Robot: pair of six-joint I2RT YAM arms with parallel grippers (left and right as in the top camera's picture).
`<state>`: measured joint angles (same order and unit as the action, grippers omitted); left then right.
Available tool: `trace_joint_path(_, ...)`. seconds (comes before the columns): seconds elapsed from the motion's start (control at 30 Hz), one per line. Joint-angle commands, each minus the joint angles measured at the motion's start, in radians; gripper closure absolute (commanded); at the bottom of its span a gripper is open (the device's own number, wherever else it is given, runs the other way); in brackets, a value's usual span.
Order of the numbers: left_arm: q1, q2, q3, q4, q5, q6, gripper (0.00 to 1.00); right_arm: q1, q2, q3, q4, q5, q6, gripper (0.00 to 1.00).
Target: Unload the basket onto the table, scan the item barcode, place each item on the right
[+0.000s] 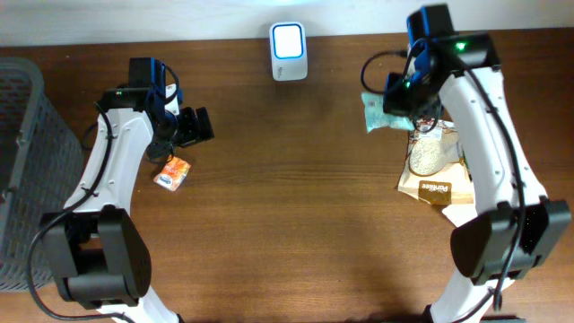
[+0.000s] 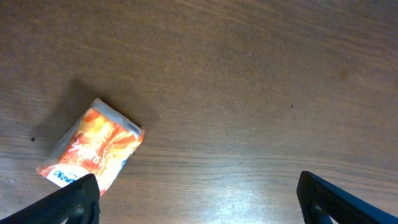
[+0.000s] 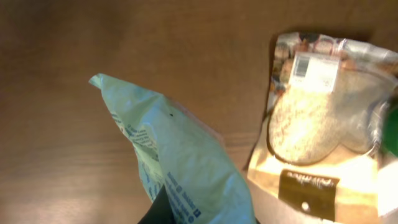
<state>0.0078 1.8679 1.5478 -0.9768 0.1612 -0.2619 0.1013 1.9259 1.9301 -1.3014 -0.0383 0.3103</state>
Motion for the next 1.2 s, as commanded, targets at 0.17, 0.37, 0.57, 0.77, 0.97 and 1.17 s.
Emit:
trace_joint_path(0.17, 0.002, -0.016, 0.011, 0.002, 0.006, 0.005, 0.01, -0.159, 0.019, -0.399, 0.251, 0.031, 0.024, 0.89)
trace_joint_path(0.37, 0.002, -0.016, 0.011, 0.002, 0.006, 0.005, 0.01, -0.222, 0.014, -0.406, 0.230, 0.050, 0.020, 0.61)
trace_joint_path(0.57, 0.002, -0.016, 0.011, 0.002, 0.006, 0.005, 0.01, -0.238, 0.006, -0.249, 0.054, -0.007, 0.007, 0.41)
trace_joint_path(0.77, 0.002, -0.016, 0.011, 0.002, 0.020, 0.005, 0.01, -0.057, 0.005, -0.212, 0.057, -0.377, -0.126, 0.41)
trace_joint_path(0.97, 0.002, -0.016, 0.011, -0.061, -0.129, 0.077, 0.28, 0.141, 0.041, -0.266, 0.282, -0.369, -0.012, 0.42)
trace_joint_path(1.17, 0.002, -0.015, -0.052, -0.001, -0.489, 0.072, 0.52, 0.195, 0.108, -0.309, 0.386, -0.309, -0.013, 0.42)
